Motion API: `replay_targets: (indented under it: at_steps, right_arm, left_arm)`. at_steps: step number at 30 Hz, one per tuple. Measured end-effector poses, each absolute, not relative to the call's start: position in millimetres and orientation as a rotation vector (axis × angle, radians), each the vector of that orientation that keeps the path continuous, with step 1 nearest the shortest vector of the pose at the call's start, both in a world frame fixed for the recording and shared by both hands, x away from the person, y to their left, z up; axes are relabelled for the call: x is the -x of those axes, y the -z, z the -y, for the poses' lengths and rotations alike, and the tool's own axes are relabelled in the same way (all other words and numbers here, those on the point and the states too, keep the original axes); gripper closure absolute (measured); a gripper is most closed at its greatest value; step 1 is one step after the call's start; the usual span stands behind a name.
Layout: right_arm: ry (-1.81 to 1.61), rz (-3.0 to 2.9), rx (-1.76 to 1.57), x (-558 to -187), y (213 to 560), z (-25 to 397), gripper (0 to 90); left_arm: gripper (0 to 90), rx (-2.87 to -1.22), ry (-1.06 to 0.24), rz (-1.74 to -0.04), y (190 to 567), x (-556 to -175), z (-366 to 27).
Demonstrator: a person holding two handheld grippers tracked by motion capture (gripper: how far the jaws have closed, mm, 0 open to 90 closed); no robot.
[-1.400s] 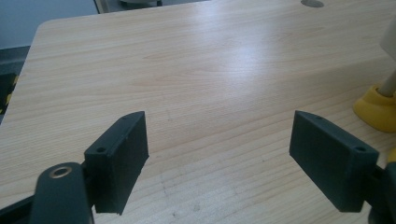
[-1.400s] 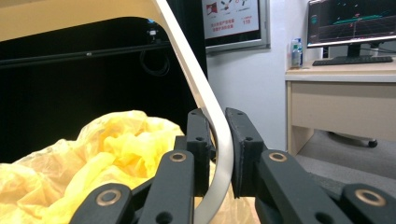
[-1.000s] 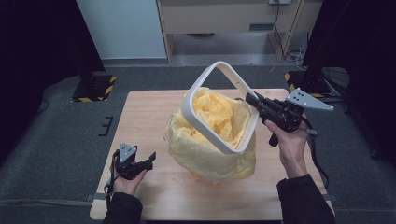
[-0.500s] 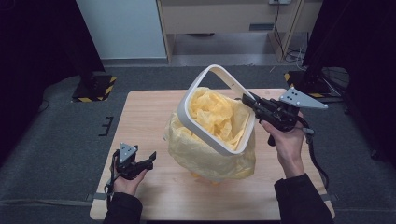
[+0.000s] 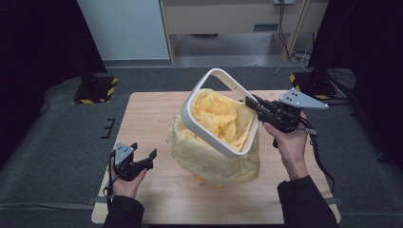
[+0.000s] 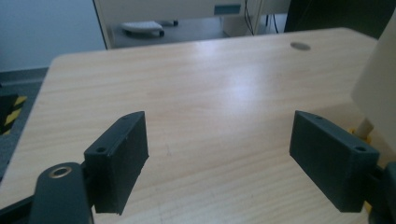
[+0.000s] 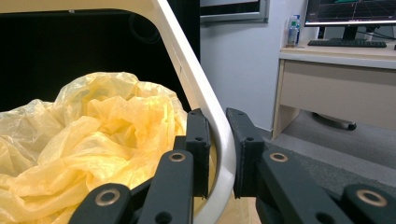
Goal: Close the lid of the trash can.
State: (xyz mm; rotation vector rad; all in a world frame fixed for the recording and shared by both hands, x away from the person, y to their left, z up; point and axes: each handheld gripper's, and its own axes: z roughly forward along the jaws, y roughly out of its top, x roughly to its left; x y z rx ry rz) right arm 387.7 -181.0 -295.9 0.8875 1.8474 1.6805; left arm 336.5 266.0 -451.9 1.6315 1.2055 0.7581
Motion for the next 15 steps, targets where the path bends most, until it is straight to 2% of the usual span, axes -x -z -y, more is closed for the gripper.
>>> replay_targets:
  at_steps: [15]
  right_arm:
    - [-1.629, -1.887, -0.886, -390.9, 291.1, 177.7, 80.0]
  left_arm:
    - [19.1, -1.503, -0.834, -1.084, 396.8, -325.0, -265.8]
